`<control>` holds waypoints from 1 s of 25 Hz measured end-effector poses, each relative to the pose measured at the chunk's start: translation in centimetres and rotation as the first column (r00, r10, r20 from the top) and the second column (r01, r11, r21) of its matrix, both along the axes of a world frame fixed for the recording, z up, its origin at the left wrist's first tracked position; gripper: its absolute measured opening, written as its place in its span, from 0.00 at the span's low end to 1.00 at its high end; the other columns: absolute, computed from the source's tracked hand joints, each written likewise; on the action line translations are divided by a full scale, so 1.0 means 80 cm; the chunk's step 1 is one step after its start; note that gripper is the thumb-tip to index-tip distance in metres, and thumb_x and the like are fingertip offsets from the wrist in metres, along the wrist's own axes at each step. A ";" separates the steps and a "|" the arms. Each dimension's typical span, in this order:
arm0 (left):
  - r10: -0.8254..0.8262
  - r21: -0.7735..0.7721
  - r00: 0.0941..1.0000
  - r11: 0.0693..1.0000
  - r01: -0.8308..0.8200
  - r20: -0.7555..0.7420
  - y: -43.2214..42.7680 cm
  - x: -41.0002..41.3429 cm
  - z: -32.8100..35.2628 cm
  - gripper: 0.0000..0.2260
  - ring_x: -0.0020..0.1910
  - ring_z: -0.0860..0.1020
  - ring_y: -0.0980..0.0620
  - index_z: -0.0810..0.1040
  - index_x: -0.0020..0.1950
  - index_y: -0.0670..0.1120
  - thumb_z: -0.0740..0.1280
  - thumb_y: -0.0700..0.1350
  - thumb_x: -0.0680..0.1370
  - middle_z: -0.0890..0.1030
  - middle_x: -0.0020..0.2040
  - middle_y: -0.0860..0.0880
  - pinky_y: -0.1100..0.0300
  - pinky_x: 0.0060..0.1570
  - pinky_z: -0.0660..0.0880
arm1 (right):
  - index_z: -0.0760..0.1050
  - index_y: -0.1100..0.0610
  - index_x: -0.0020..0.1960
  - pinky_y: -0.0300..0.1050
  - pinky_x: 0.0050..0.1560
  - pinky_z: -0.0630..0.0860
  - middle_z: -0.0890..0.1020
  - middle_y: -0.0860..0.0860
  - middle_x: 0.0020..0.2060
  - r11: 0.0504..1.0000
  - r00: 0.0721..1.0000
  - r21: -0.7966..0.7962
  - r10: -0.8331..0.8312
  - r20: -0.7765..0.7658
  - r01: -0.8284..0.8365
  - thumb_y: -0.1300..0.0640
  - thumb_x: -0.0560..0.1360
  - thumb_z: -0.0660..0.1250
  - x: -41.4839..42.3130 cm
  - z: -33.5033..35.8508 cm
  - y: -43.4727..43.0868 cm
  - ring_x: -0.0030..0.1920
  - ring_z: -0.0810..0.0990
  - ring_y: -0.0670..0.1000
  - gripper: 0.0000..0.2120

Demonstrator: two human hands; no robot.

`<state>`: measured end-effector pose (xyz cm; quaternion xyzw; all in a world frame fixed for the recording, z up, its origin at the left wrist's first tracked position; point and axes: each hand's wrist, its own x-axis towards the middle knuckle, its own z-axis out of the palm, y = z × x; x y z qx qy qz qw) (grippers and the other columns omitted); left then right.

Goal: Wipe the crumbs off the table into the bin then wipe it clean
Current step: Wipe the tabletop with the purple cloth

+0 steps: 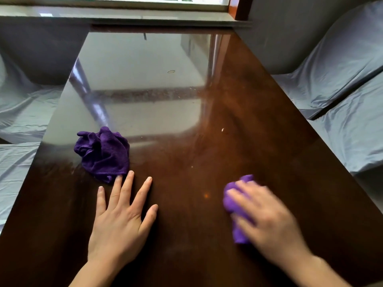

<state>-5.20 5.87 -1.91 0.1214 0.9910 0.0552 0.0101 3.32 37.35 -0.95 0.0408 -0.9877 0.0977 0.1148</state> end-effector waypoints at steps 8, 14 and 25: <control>0.007 -0.036 1.000 0.999 -0.006 0.022 0.017 -0.001 0.012 0.32 0.79 0.50 0.45 0.54 0.78 0.57 0.44 0.65 0.75 0.56 0.79 0.45 0.40 0.76 0.49 | 0.79 0.50 0.63 0.58 0.65 0.72 0.79 0.55 0.64 0.979 0.978 -0.097 -0.189 -0.088 0.181 0.51 0.74 0.70 -0.072 0.005 -0.069 0.61 0.78 0.63 0.17; -0.042 0.128 0.999 0.991 0.046 -0.033 0.077 -0.039 0.023 0.30 0.78 0.52 0.46 0.57 0.77 0.57 0.49 0.62 0.75 0.57 0.79 0.45 0.45 0.77 0.50 | 0.72 0.44 0.69 0.55 0.68 0.70 0.77 0.52 0.68 0.999 0.999 -0.048 0.017 -0.041 -0.019 0.43 0.77 0.63 -0.033 -0.001 0.004 0.68 0.75 0.57 0.21; 0.104 0.084 0.994 0.991 -0.101 -0.035 0.090 -0.072 0.004 0.32 0.79 0.45 0.49 0.51 0.77 0.59 0.44 0.67 0.74 0.54 0.80 0.48 0.44 0.77 0.44 | 0.75 0.43 0.64 0.52 0.61 0.69 0.79 0.47 0.64 0.937 0.950 -0.167 -0.312 0.000 0.308 0.43 0.80 0.57 -0.297 0.016 0.024 0.62 0.76 0.60 0.15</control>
